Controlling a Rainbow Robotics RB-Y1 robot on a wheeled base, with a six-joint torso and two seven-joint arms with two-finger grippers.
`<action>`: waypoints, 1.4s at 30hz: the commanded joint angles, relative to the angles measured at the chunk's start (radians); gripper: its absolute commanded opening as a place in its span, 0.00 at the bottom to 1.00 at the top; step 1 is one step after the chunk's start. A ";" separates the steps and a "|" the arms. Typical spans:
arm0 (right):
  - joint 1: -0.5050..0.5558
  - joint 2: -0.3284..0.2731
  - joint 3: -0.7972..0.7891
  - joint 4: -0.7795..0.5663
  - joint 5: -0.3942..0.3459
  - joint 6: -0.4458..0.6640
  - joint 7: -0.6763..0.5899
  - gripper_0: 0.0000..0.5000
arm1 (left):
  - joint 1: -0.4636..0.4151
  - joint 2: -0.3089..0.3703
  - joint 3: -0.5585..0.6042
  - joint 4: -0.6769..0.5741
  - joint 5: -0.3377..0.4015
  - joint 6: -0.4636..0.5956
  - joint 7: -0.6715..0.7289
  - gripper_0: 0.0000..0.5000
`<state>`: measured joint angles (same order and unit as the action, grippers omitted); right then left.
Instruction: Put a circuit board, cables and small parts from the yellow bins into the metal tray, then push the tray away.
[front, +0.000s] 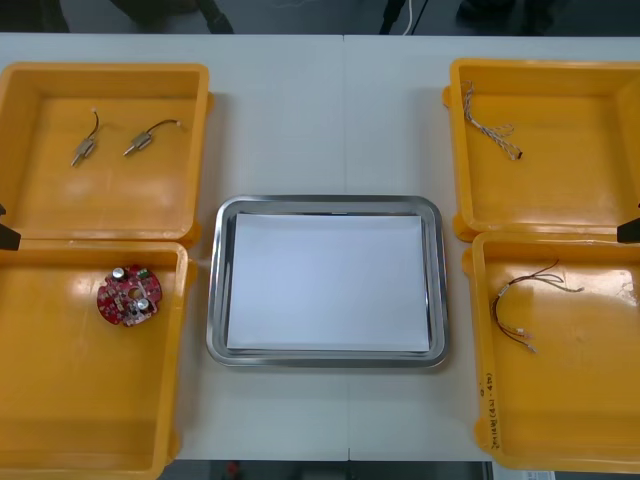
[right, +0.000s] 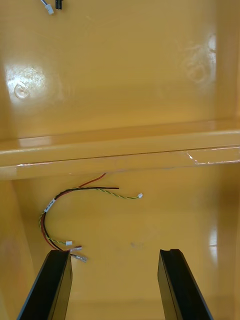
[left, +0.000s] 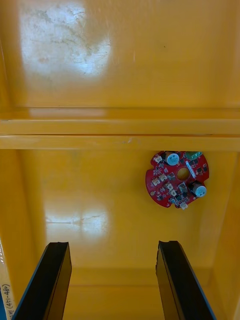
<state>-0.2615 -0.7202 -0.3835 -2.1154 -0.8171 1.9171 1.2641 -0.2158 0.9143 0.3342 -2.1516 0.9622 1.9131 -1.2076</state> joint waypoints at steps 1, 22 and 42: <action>-0.005 -0.047 -0.021 -0.009 0.000 0.003 -0.003 1.00 | 0.036 -0.028 0.005 -0.007 -0.010 0.007 -0.084 1.00; 0.036 0.019 0.101 -0.046 0.049 0.003 0.003 1.00 | 0.026 -0.009 -0.122 -0.011 -0.043 -0.011 -0.104 1.00; 0.108 0.125 0.181 -0.046 0.035 0.003 0.004 1.00 | 0.162 0.035 -0.230 -0.034 -0.046 -0.384 -0.136 1.00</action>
<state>-0.1670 -0.6213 -0.2272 -2.1289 -0.7832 1.9171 1.2642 -0.0981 0.9025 0.1253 -2.1556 0.9260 1.5725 -1.2085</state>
